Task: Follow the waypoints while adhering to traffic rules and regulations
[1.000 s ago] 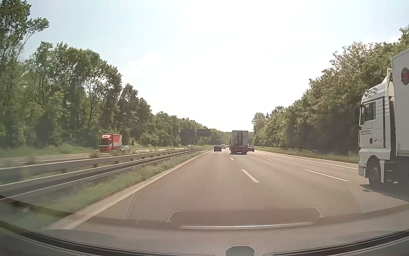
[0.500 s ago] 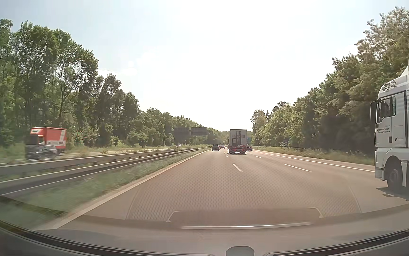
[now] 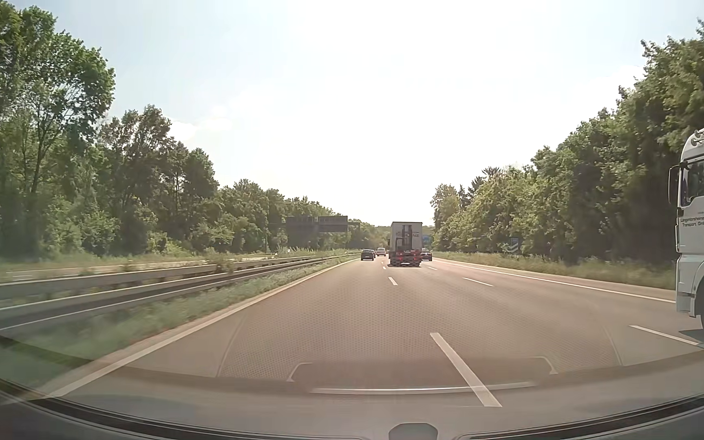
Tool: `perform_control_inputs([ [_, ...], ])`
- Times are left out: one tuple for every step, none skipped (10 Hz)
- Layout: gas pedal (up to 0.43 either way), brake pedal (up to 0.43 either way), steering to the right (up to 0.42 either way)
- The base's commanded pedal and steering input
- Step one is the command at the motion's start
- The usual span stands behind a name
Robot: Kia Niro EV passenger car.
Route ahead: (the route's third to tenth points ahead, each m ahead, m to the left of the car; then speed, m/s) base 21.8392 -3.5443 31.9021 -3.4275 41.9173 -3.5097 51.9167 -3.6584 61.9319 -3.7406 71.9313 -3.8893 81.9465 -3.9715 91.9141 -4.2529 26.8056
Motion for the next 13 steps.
perform_control_inputs([
  [0.248,0.030,0.008],
  [0.248,0.030,0.007],
  [0.248,0.030,0.007],
  [0.248,0.030,0.008],
  [0.248,0.030,0.008],
  [0.209,0.030,0.008],
  [0.138,0.030,0.008],
  [0.059,0.030,0.008],
  [0.000,0.030,0.008],
  [0.000,0.030,0.007],
  [0.000,0.030,0.007],
  [0.000,0.030,0.006],
  [0.000,0.030,0.006],
])
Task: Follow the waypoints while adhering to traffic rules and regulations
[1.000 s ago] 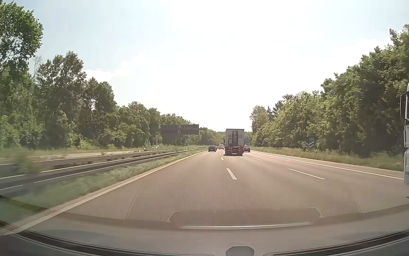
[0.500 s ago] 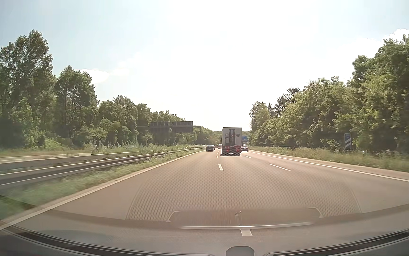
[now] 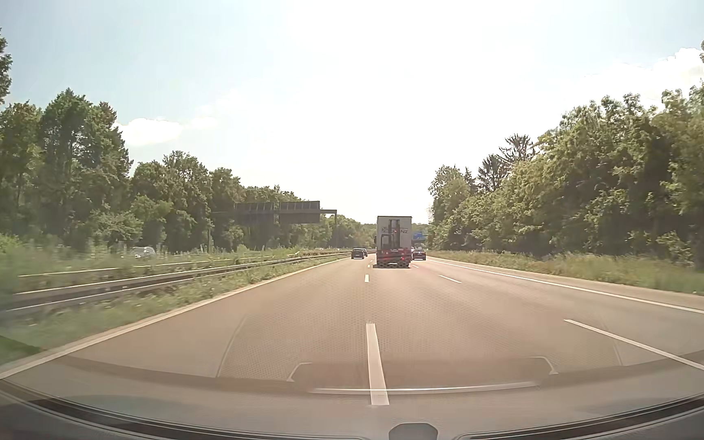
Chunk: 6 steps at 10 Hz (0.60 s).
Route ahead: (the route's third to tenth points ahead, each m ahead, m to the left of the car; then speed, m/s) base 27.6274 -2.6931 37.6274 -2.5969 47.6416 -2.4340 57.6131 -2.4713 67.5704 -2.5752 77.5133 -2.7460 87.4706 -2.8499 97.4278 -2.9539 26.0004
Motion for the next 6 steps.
perform_control_inputs([
  [0.000,0.030,0.007],
  [0.087,0.030,0.006],
  [0.138,0.030,0.006],
  [0.150,0.030,0.006],
  [0.157,0.030,0.006],
  [0.157,0.030,0.005],
])
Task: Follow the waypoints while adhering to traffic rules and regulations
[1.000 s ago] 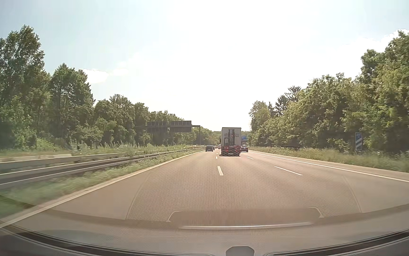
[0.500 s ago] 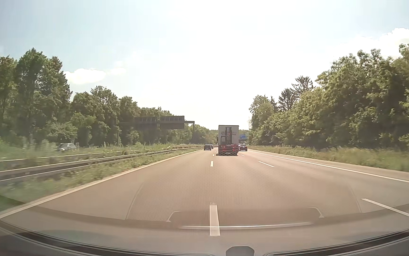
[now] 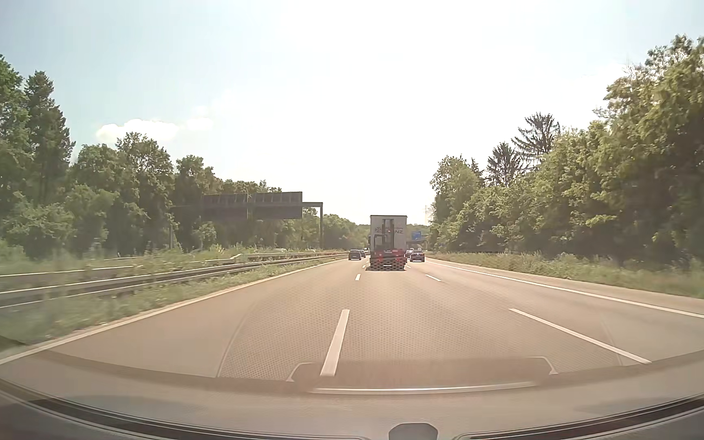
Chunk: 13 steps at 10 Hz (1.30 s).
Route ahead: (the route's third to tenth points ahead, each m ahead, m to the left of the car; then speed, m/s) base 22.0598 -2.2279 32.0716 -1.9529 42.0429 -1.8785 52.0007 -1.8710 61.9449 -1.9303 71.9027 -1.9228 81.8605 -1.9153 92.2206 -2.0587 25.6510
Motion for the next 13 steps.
perform_control_inputs([
  [0.157,0.030,0.005],
  [0.157,0.030,0.005],
  [0.157,0.030,0.004],
  [0.157,0.030,0.003],
  [0.157,0.030,0.002],
  [0.157,0.030,0.001],
  [0.157,0.030,0.001],
  [0.157,0.030,0.001],
  [0.157,0.030,0.001],
  [0.157,0.030,0.001],
  [0.157,0.030,0.002],
  [0.157,0.030,0.003],
  [0.157,0.030,0.003],
])
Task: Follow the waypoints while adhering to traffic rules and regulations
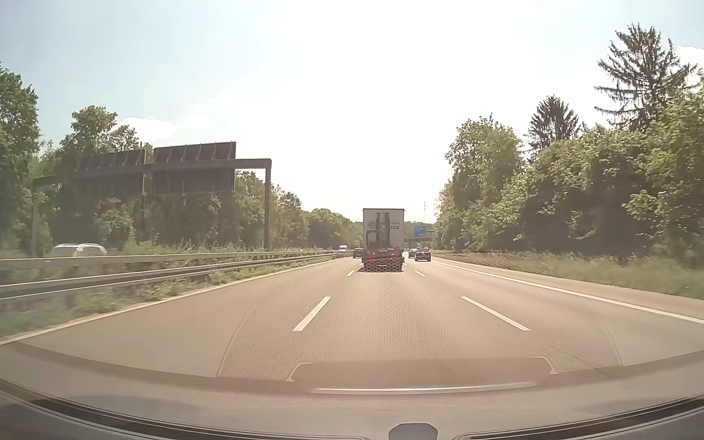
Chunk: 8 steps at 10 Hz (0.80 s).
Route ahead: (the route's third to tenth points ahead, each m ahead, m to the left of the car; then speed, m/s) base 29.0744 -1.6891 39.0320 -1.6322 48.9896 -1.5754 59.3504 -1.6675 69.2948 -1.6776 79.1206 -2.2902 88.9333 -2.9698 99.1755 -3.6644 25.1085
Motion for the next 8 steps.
perform_control_inputs([
  [0.157,0.030,0.003],
  [0.157,0.030,0.003],
  [0.169,0.030,0.003],
  [0.169,0.030,0.003],
  [0.169,0.030,0.003],
  [0.169,0.030,0.003],
  [0.169,0.030,0.003],
  [0.169,0.030,0.003],
])
